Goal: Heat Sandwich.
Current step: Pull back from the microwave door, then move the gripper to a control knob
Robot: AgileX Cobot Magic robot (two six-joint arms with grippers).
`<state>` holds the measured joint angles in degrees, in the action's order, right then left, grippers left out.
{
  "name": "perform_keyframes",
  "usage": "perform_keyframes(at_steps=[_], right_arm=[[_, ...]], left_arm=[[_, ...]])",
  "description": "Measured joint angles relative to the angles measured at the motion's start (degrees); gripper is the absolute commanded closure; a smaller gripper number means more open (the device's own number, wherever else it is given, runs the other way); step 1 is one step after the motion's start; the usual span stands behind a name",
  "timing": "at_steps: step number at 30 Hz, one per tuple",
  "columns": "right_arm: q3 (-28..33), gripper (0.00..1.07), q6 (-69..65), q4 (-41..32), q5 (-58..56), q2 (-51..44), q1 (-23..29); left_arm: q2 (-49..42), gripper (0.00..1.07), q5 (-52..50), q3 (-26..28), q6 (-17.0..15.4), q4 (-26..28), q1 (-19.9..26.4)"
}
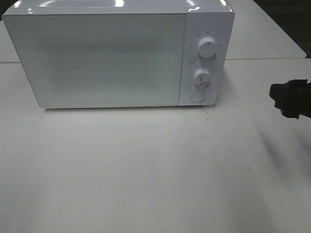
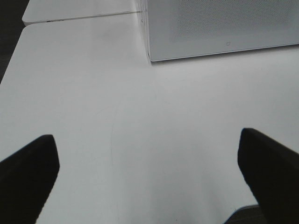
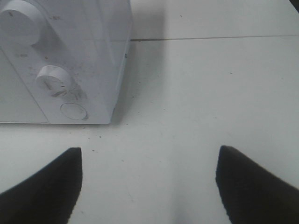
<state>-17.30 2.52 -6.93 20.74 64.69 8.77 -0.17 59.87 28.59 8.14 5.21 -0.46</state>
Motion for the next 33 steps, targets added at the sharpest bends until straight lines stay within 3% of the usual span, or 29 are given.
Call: perform_keyframes(at_steps=[6,23,33], right_arm=[[0.0,0.31,2.8,-4.8,9.2,5.9,7.2],[-0.1,0.31,12.5,-30.0,40.2,24.9,31.1],[-0.2,0.31,12.6,-41.8,48.1,31.9,39.0]], left_arm=[[0.0,0.03,0.0,0.0,0.0,0.0,0.0],[0.0,0.03,0.0,0.0,0.0,0.0,0.0],[0.0,0.03,0.0,0.0,0.0,0.0,0.0]])
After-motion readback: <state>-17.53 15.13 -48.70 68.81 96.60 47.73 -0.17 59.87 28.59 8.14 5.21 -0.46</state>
